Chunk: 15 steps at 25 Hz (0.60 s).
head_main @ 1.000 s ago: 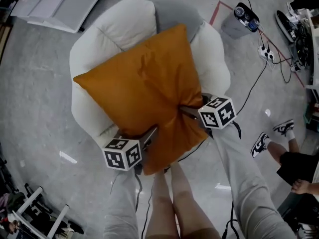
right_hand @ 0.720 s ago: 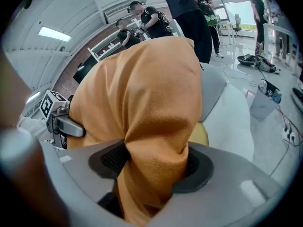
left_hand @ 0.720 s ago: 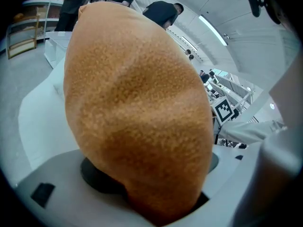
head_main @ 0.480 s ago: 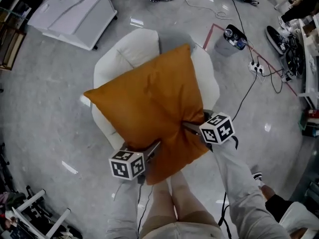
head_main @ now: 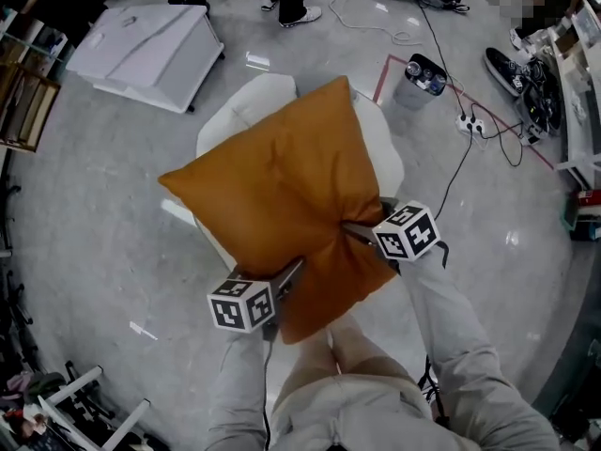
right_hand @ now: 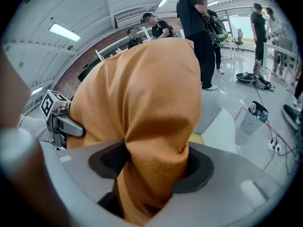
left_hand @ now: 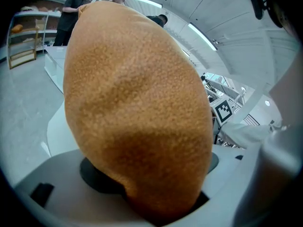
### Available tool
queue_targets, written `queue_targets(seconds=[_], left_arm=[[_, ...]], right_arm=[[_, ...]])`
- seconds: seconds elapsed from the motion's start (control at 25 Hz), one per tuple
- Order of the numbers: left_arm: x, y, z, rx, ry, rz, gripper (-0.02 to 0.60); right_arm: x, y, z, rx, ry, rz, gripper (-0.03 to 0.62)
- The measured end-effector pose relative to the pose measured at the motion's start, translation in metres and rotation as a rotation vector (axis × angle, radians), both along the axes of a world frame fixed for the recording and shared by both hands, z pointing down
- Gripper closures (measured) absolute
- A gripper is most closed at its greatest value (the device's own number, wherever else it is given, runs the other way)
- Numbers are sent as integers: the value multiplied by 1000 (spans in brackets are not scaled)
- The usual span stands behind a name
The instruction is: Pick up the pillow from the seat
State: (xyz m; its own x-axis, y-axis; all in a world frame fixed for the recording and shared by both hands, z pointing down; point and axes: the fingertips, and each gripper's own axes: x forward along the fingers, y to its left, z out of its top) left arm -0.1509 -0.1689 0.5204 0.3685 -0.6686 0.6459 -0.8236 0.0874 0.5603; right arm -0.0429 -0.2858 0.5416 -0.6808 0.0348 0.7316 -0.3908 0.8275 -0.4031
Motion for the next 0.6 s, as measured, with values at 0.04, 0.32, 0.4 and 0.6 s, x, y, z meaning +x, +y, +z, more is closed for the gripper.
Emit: queue_targets(seconds=[0.04,0.32,0.4,0.6], left_arm=[[1,2,-8,6,-3,2,207],[12,13,-54,41,-22,28,207],[18,16,-62,50,-25,38,207],[26,27,-81,63,-27,49,206]], right_arm=[[1,2,-8,7,-3,3,326],[16,16,-56,37,-17,28,324],[22,20,-64,46,-20,35,324],[32,31,-84,58,-25,41,324]])
